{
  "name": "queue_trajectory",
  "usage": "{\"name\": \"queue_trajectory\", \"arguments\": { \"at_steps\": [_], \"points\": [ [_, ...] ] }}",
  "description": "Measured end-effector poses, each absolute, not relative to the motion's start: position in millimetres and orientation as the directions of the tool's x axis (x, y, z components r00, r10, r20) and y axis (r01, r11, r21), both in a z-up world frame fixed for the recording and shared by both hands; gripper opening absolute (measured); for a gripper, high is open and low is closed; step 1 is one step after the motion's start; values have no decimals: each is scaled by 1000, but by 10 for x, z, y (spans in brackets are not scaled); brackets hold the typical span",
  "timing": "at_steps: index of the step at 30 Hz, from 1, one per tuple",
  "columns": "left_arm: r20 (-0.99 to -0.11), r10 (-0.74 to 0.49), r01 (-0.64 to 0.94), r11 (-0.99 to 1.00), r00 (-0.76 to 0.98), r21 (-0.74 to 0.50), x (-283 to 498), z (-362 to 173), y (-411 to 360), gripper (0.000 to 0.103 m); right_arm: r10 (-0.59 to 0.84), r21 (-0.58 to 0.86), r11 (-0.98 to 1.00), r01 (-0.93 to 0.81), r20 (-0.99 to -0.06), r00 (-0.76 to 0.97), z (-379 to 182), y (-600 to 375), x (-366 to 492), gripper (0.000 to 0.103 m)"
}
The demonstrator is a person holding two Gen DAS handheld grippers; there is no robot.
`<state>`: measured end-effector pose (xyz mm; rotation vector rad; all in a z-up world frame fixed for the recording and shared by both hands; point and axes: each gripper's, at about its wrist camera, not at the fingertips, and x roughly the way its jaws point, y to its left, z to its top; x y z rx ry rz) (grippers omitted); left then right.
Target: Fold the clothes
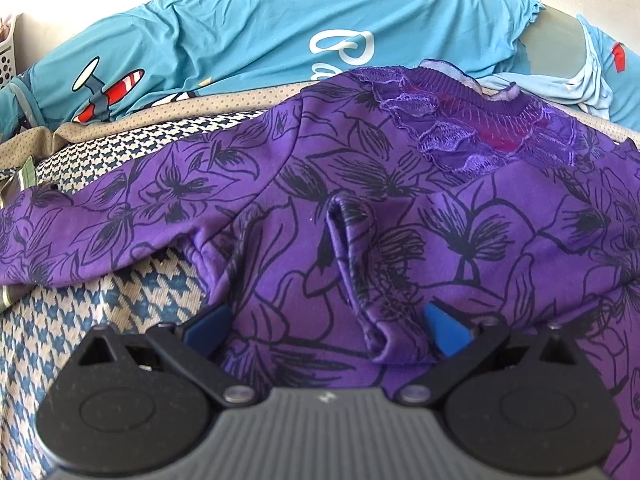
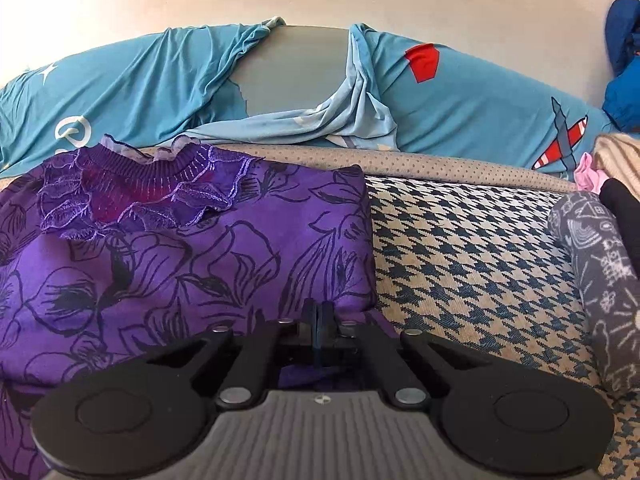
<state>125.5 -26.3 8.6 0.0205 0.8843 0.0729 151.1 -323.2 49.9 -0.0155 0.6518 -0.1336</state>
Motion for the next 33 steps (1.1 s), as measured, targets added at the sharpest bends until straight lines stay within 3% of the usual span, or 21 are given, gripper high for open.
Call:
{"name": "queue_trajectory", "arguments": {
  "at_steps": [3,5,11,18,33],
  "points": [
    [-778,56,-56,998,625,27,1226,109,-227,103,-113,-11,991,133,-598,794,572,-3190,1506,4],
    [-779,48,-54,998,625,18,1211,134,-213,103,-96,12,992,127,-580,809,626,-3136,1492,13],
    [-776,36,-60,998,629,-2,1186,204,-159,103,51,101,995,8,-563,825,695,-2902,1503,14],
    [-760,43,-107,994,649,-36,1145,277,-11,103,193,100,981,-165,-546,816,702,-2496,1495,14],
    [-764,75,-189,980,641,-63,1079,316,340,103,168,42,983,-178,-590,790,472,-2169,1720,17]
  ]
}}
